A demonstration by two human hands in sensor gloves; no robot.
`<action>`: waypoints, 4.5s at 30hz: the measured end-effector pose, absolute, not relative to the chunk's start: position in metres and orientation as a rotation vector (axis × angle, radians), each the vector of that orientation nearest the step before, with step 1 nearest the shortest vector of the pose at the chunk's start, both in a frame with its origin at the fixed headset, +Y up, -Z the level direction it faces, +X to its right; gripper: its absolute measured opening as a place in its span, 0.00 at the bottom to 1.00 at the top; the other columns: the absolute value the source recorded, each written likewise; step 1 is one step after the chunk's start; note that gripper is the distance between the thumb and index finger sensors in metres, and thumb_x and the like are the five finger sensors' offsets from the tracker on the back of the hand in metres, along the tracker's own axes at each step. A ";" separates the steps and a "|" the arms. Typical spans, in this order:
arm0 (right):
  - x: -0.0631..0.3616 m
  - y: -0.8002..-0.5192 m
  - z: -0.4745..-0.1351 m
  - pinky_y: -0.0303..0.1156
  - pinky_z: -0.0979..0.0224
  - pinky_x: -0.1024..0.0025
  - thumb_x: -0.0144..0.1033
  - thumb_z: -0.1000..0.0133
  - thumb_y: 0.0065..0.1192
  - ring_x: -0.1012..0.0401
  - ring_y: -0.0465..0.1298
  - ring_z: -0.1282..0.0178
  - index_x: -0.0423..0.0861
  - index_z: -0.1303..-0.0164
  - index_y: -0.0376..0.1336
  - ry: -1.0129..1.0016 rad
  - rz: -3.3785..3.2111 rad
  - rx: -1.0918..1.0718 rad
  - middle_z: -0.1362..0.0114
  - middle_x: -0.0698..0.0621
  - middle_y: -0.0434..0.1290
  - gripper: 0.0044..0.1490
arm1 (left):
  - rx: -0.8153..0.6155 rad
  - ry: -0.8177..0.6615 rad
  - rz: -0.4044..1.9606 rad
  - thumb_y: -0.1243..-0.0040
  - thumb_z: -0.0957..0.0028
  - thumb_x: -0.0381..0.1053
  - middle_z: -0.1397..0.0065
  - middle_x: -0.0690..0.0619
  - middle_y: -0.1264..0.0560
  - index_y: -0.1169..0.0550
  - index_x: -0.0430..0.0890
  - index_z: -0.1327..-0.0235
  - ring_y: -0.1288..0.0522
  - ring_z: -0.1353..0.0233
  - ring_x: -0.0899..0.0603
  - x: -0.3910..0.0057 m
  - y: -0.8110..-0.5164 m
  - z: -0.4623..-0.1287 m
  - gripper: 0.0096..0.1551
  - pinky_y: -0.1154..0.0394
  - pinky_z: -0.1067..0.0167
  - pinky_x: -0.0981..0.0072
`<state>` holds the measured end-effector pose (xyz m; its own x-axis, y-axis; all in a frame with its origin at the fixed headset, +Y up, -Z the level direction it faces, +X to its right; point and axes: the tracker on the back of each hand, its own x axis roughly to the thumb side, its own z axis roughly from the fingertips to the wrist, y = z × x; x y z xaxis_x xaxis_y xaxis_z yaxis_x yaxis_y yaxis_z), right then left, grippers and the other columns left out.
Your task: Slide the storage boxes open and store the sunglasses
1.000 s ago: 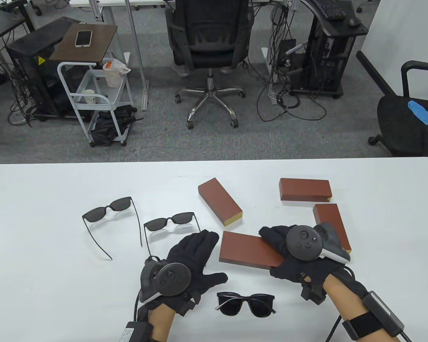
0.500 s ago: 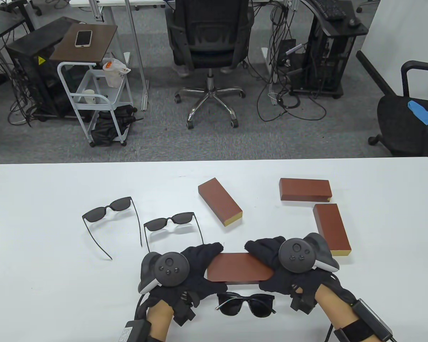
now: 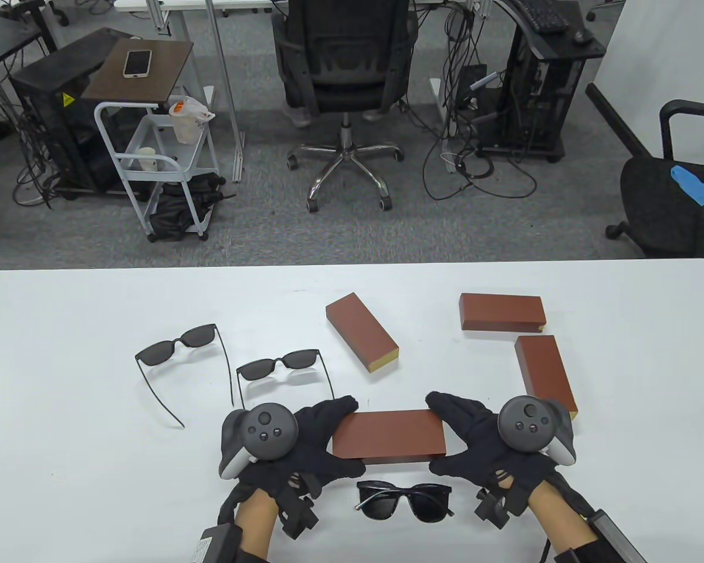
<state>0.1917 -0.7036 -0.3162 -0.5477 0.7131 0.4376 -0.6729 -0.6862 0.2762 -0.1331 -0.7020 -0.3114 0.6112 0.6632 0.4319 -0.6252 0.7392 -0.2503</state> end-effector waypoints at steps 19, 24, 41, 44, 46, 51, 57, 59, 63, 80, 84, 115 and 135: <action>0.232 -0.708 -0.326 0.68 0.29 0.48 0.40 0.68 0.85 0.46 0.68 0.29 0.56 0.32 0.55 0.129 2.155 0.507 0.24 0.46 0.61 0.55 | -0.107 -0.468 0.745 0.18 0.69 0.64 0.20 0.48 0.30 0.32 0.55 0.22 0.27 0.25 0.37 -0.147 -0.709 -0.315 0.58 0.27 0.35 0.38; 0.248 -0.708 -0.329 0.70 0.29 0.50 0.37 0.67 0.84 0.47 0.71 0.30 0.56 0.32 0.55 0.143 2.118 0.463 0.23 0.46 0.60 0.54 | -0.124 -0.438 0.777 0.18 0.68 0.63 0.19 0.48 0.32 0.33 0.55 0.22 0.28 0.24 0.36 -0.154 -0.713 -0.316 0.58 0.28 0.34 0.38; 0.263 -0.697 -0.327 0.72 0.29 0.53 0.37 0.67 0.85 0.47 0.73 0.32 0.54 0.32 0.56 0.058 1.957 0.445 0.24 0.45 0.60 0.54 | -0.089 -0.305 1.197 0.26 0.61 0.67 0.16 0.47 0.38 0.39 0.56 0.19 0.32 0.23 0.36 -0.158 -0.717 -0.314 0.56 0.30 0.34 0.37; 0.262 -0.695 -0.326 0.72 0.29 0.52 0.37 0.67 0.85 0.47 0.72 0.32 0.54 0.32 0.56 0.038 1.941 0.448 0.24 0.45 0.60 0.54 | -0.146 -0.233 1.299 0.28 0.56 0.65 0.15 0.45 0.41 0.43 0.54 0.18 0.32 0.23 0.37 -0.154 -0.720 -0.314 0.56 0.30 0.35 0.39; 0.263 -0.694 -0.326 0.72 0.29 0.53 0.37 0.67 0.85 0.47 0.72 0.32 0.54 0.32 0.56 0.027 1.930 0.443 0.24 0.45 0.60 0.54 | -0.185 -0.152 1.358 0.30 0.55 0.65 0.16 0.43 0.42 0.47 0.53 0.17 0.32 0.23 0.36 -0.152 -0.724 -0.312 0.58 0.29 0.35 0.40; 0.261 -0.694 -0.325 0.71 0.29 0.52 0.37 0.67 0.85 0.47 0.72 0.32 0.54 0.32 0.56 0.019 1.921 0.432 0.24 0.45 0.60 0.54 | -0.378 0.060 1.514 0.32 0.52 0.66 0.18 0.41 0.41 0.49 0.49 0.18 0.29 0.26 0.36 -0.150 -0.738 -0.308 0.58 0.28 0.36 0.41; 0.259 -0.695 -0.325 0.71 0.29 0.52 0.37 0.67 0.84 0.47 0.72 0.31 0.54 0.32 0.55 0.025 1.906 0.428 0.24 0.44 0.60 0.54 | -0.481 0.054 1.627 0.36 0.49 0.68 0.20 0.41 0.36 0.49 0.47 0.18 0.26 0.30 0.38 -0.148 -0.745 -0.308 0.56 0.26 0.38 0.43; 0.258 -0.695 -0.325 0.71 0.29 0.52 0.37 0.66 0.84 0.47 0.72 0.31 0.54 0.32 0.55 0.024 1.899 0.426 0.24 0.44 0.60 0.54 | -0.516 0.031 1.653 0.38 0.48 0.69 0.22 0.41 0.34 0.50 0.47 0.18 0.24 0.31 0.38 -0.147 -0.747 -0.308 0.56 0.25 0.39 0.44; 0.257 -0.696 -0.324 0.71 0.29 0.52 0.37 0.66 0.84 0.47 0.72 0.31 0.54 0.32 0.55 0.033 1.889 0.425 0.24 0.44 0.60 0.54 | -0.576 -0.033 1.730 0.49 0.43 0.71 0.23 0.44 0.33 0.54 0.48 0.18 0.24 0.32 0.40 -0.141 -0.751 -0.307 0.52 0.26 0.40 0.46; 0.221 -0.718 -0.316 0.60 0.26 0.43 0.50 0.67 0.82 0.40 0.60 0.27 0.49 0.30 0.50 0.156 2.346 0.328 0.22 0.39 0.52 0.60 | -0.341 0.049 1.791 0.59 0.44 0.72 0.36 0.47 0.25 0.47 0.46 0.19 0.20 0.48 0.45 -0.162 -0.746 -0.307 0.47 0.23 0.50 0.52; 0.192 -0.725 -0.307 0.63 0.28 0.44 0.52 0.67 0.80 0.41 0.64 0.29 0.52 0.36 0.61 0.178 2.572 0.464 0.25 0.41 0.61 0.49 | -0.272 0.102 1.777 0.60 0.44 0.73 0.38 0.48 0.24 0.46 0.46 0.20 0.19 0.50 0.45 -0.171 -0.746 -0.307 0.47 0.22 0.52 0.53; 0.104 -0.733 -0.264 0.77 0.44 0.52 0.38 0.64 0.75 0.51 0.81 0.50 0.54 0.56 0.75 -0.205 2.987 0.969 0.48 0.48 0.82 0.24 | -0.251 0.186 1.798 0.62 0.45 0.72 0.37 0.46 0.25 0.45 0.46 0.19 0.20 0.48 0.44 -0.185 -0.762 -0.309 0.47 0.23 0.50 0.50; 0.129 -0.597 -0.278 0.75 0.42 0.51 0.35 0.63 0.74 0.49 0.79 0.49 0.54 0.55 0.75 -0.815 3.074 0.743 0.47 0.46 0.80 0.24 | -0.264 0.196 1.777 0.62 0.46 0.71 0.37 0.46 0.24 0.45 0.46 0.19 0.19 0.48 0.43 -0.183 -0.764 -0.310 0.47 0.23 0.50 0.50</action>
